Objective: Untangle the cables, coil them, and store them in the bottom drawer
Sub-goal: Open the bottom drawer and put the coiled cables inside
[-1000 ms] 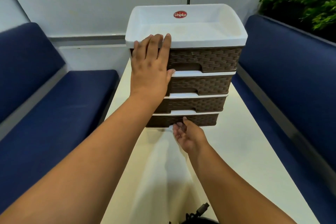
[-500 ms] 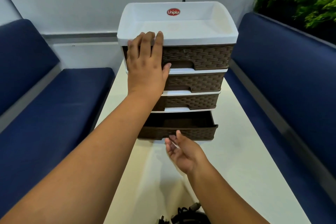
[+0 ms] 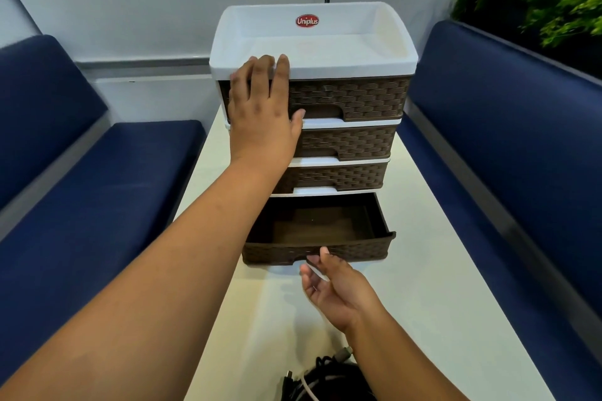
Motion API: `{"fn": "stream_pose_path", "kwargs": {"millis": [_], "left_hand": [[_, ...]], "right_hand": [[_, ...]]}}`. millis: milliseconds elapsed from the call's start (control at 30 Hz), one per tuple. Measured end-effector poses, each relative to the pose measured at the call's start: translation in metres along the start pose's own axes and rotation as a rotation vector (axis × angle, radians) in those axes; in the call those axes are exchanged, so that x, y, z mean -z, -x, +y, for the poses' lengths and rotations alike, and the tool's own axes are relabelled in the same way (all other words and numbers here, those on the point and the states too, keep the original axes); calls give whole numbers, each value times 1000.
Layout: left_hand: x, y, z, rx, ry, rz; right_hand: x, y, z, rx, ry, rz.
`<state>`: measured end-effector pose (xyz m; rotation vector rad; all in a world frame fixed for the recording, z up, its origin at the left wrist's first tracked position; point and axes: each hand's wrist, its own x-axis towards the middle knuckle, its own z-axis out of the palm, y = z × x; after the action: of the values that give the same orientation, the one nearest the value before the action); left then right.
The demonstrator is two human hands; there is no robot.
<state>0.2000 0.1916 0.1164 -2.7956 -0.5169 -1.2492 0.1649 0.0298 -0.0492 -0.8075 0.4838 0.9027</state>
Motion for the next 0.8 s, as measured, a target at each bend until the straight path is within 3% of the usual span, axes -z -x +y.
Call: {"fn": "stream_pose_path", "kwargs": {"millis": [800], "left_hand": [[18, 2, 5, -10, -30, -180]], "right_hand": [[5, 16, 4, -62, 12, 3]]}}
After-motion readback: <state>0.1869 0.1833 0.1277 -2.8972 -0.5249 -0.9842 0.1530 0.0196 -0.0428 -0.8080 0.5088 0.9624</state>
